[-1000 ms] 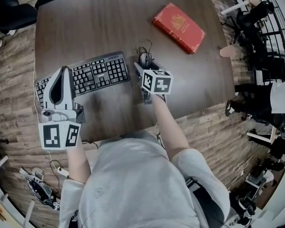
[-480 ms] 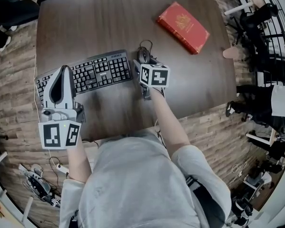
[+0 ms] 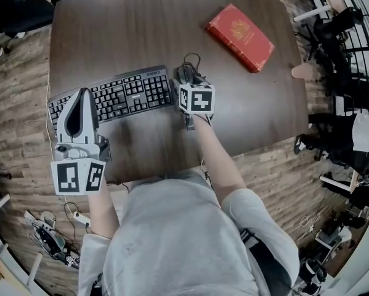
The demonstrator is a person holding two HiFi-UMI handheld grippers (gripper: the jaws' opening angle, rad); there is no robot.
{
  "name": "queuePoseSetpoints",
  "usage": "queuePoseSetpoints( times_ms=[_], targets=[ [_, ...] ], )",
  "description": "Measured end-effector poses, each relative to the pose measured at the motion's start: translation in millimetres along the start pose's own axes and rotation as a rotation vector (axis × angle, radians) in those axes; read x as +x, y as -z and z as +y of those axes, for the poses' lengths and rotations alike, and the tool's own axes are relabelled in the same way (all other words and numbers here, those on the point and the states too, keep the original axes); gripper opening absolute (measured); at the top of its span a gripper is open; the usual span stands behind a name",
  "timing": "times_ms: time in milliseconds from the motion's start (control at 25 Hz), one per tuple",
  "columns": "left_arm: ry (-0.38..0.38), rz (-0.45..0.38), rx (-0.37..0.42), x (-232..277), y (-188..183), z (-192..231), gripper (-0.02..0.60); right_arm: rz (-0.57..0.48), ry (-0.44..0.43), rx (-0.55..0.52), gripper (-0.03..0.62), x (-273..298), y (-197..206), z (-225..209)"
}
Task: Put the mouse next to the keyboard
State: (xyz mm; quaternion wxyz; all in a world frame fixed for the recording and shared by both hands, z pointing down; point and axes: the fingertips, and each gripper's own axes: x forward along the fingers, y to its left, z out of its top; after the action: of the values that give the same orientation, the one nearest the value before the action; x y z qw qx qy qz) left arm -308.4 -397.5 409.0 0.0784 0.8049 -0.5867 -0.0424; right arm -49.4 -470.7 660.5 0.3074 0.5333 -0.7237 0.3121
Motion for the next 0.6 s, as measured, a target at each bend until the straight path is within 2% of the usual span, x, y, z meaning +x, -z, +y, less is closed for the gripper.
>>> queuePoseSetpoints(
  times_ms=[160,360,600],
  targets=[
    [0.003,0.009,0.002,-0.9,2.5,-2.2,0.011,0.013,0.015,-0.035,0.249,0.0,0.0,1.1],
    [0.004,0.009,0.005,-4.7,2.3,-6.4,0.011,0.005,-0.015,-0.027,0.249,0.0,1.0,2.6],
    [0.010,0.008,0.011,-9.8,1.1,-13.4,0.011,-0.072,-0.039,0.027,0.249,-19.6,-7.2,-0.9]
  ],
)
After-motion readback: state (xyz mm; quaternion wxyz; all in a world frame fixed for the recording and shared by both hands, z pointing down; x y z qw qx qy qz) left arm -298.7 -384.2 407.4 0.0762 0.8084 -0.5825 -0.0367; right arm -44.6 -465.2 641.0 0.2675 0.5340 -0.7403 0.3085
